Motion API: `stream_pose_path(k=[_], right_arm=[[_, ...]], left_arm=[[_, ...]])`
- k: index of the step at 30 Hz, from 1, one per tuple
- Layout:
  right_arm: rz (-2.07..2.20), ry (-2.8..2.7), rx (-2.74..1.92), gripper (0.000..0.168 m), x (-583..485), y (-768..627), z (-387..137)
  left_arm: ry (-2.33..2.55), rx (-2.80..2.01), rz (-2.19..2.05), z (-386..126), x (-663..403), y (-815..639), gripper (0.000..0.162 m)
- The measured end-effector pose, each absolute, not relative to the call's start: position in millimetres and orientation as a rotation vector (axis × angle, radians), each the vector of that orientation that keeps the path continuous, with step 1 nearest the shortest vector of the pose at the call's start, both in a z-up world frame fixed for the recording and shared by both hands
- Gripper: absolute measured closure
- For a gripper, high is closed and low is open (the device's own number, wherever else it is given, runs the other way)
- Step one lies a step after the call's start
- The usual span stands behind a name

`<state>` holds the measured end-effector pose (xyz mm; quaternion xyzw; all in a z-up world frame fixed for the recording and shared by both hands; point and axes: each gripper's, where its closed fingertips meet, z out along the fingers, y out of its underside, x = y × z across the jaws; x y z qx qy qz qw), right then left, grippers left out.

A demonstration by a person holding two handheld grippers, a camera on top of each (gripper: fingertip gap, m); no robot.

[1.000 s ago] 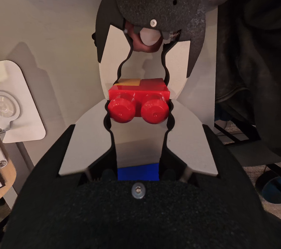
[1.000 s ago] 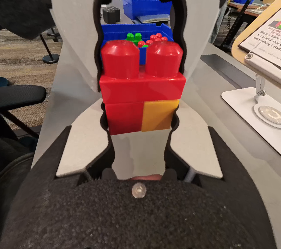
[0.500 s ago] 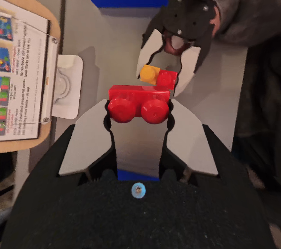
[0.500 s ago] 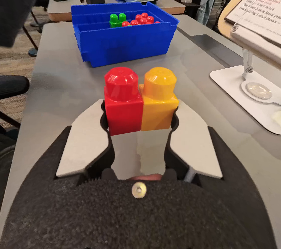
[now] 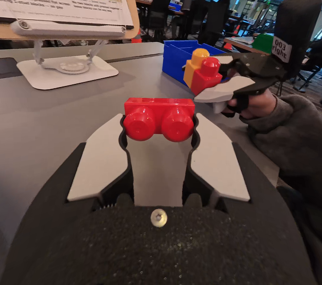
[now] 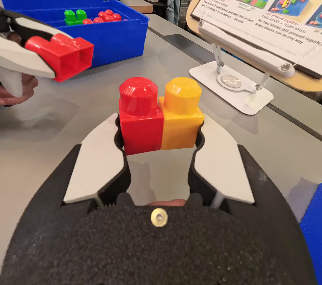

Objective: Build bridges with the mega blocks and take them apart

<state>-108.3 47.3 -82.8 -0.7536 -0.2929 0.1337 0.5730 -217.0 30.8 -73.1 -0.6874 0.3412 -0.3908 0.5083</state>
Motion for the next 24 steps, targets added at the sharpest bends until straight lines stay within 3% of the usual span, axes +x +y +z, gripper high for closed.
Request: stream_pose_path(k=[4,7,9,12,17,24], right_arm=[[0.219,-0.641,-1.759,0.086,-89,43,-36],[0.058,-0.442,-1.811,0.086,-14,45,25],[-0.009,-0.275,-1.967,0.086,55,56,31],[-0.190,-0.044,-2.300,0.085,162,83,-18],[-0.170,0.160,-2.805,0.085,229,100,-132],[-0.180,0.339,-3.034,0.085,244,111,-182]], left_arm=[[0.888,-1.663,-0.840,-78,-215,29,0.090],[0.867,-1.658,-0.907,-71,-214,24,0.090],[0.853,-1.649,-0.904,-67,-215,25,0.090],[0.885,-1.636,-0.870,-67,-212,24,0.090],[0.958,-1.628,-0.874,-70,-198,14,0.090],[1.031,-1.636,-0.877,-80,-189,4,0.090]])
